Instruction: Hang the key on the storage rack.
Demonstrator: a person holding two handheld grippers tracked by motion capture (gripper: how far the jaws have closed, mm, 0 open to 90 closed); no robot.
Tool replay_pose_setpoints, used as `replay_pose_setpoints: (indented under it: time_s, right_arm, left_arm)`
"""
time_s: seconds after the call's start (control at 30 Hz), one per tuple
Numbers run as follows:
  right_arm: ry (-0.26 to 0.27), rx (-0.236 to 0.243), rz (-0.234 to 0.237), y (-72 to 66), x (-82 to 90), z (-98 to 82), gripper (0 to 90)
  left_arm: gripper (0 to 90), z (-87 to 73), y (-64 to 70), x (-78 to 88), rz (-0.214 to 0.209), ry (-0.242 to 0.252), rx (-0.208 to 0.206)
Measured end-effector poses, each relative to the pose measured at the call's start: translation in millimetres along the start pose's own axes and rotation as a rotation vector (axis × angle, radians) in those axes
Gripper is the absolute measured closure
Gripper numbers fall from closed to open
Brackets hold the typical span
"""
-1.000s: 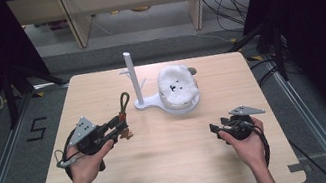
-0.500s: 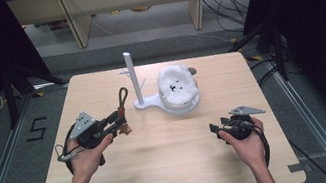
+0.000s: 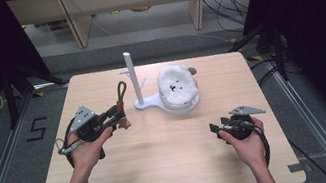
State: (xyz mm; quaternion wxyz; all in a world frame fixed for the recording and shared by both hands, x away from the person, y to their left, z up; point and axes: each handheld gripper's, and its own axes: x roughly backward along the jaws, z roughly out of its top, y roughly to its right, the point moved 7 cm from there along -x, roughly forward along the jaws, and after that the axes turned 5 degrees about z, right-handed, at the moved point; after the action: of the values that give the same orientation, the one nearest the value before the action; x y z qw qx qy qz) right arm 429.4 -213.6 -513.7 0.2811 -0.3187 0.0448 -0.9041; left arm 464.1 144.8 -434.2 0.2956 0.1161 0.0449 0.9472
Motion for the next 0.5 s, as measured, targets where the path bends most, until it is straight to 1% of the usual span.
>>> replay_pose_setpoints:
  time_s: [0.13, 0.23, 0.27, 0.5]
  right_arm:
    - [-0.009, -0.002, -0.010, 0.1, 0.5, -0.6, 43.8]
    - [-0.008, -0.002, -0.009, 0.1, 0.4, -0.3, 43.8]
    - [0.002, -0.003, 0.000, 0.0, -0.7, 0.1, 43.8]
    - [0.005, -0.002, -0.004, 0.8, -0.2, 0.3, 43.8]
  left_arm:
    - [68.7, 2.8, -3.9, -2.6, 0.006, 0.001, 0.000]
    - [68.7, 4.5, -6.0, -4.3, 0.011, 0.003, -0.001]
    - [68.7, 4.7, -6.4, -4.7, 0.012, 0.002, 0.000]
    - [68.7, 6.2, -11.7, -10.5, 0.023, -0.002, 0.004]
